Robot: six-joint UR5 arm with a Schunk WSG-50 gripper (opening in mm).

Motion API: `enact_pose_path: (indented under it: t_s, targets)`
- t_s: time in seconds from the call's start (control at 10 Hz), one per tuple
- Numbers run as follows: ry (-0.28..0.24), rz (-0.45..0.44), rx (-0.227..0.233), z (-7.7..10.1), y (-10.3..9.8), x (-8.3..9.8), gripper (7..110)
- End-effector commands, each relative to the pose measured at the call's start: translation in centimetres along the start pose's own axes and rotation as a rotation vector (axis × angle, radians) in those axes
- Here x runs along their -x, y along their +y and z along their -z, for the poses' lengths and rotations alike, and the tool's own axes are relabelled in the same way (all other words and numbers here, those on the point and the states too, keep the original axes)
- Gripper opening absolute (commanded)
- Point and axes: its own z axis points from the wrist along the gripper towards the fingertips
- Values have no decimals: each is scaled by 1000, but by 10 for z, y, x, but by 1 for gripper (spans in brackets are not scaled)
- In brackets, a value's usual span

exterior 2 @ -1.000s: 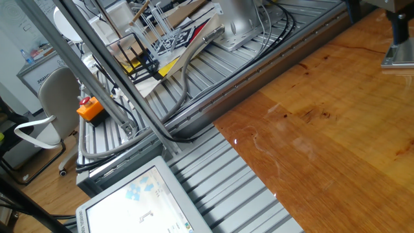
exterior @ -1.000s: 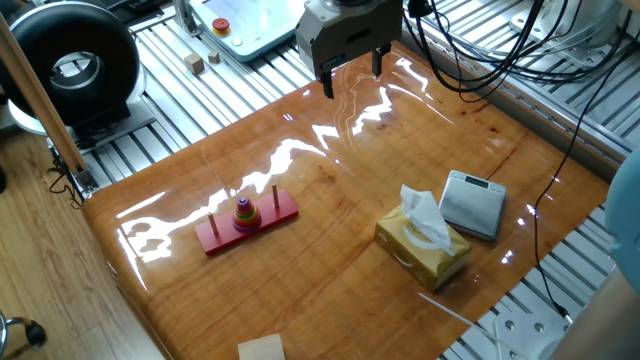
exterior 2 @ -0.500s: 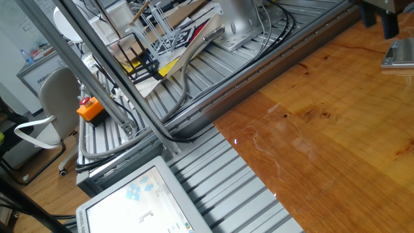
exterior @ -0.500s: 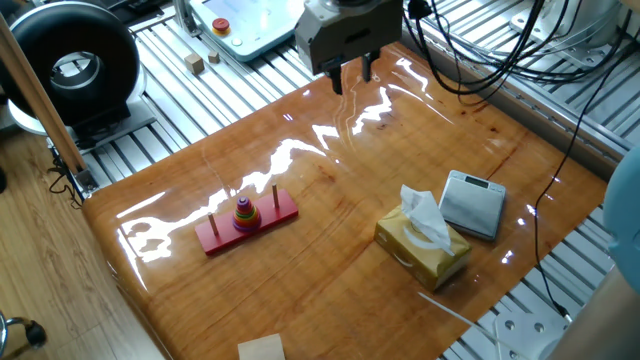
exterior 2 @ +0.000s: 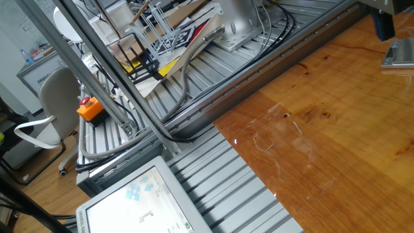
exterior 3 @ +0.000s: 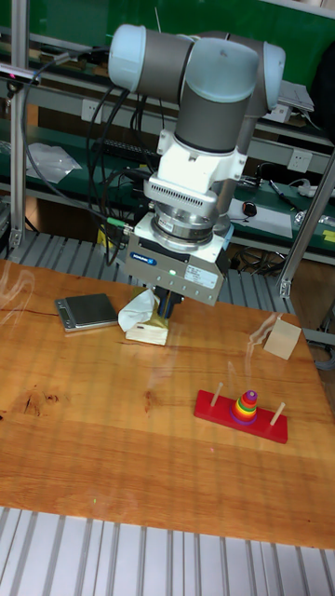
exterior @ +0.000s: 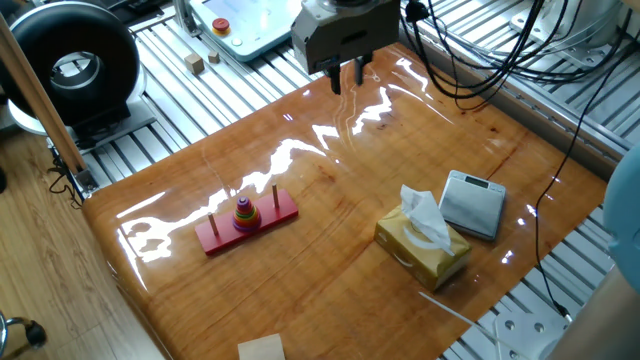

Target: Take out one Hanoi block and throw it aside

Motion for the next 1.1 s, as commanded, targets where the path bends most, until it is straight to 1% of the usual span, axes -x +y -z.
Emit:
enact_pose_path:
  t_s: [0.0,0.1,0.2,0.5,0.6,0.7,0.8,1.0]
  targets:
    - [-30,-5,40,1,10,8,7]
    - [-35,11,51,1,14,9,7]
    - [-38,15,52,0,16,10,22]
    - [-31,60,39,-1,15,7,22]
    - [-30,112,45,0,19,7,22]
    - [-28,127,35,3,23,6,22]
    - [-19,146,33,7,30,4,44]
    - [-17,163,35,8,49,2,44]
